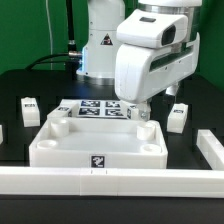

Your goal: Assemble desk

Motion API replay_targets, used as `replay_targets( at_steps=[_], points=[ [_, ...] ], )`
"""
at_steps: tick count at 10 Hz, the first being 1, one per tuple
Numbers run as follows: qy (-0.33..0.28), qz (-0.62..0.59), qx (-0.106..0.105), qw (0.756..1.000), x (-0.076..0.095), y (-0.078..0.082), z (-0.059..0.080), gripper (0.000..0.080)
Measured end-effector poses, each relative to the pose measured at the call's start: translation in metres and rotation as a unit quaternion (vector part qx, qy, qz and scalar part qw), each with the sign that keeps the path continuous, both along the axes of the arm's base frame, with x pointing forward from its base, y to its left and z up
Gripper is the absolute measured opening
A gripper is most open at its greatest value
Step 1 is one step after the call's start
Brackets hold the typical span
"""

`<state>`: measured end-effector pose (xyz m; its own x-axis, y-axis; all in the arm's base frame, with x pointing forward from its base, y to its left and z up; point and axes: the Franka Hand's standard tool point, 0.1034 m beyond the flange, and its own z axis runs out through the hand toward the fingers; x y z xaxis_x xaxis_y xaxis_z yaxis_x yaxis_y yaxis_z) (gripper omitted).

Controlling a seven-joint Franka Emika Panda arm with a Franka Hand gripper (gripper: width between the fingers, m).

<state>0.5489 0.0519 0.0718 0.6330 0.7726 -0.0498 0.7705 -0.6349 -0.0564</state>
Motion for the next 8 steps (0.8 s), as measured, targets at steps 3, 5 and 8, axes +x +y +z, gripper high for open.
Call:
replay_targets(
  at_steps=[3, 5, 8],
  points=[
    [0.0, 0.0, 0.0, 1.0, 0.0, 0.0, -0.0001, 0.0649],
    [0.0, 0.0, 0.0, 1.0, 0.0, 0.0, -0.0001, 0.0649],
    [-0.004, 0.01, 0.001, 1.0, -0.0001, -0.0005, -0.0004, 0.0649]
  ],
)
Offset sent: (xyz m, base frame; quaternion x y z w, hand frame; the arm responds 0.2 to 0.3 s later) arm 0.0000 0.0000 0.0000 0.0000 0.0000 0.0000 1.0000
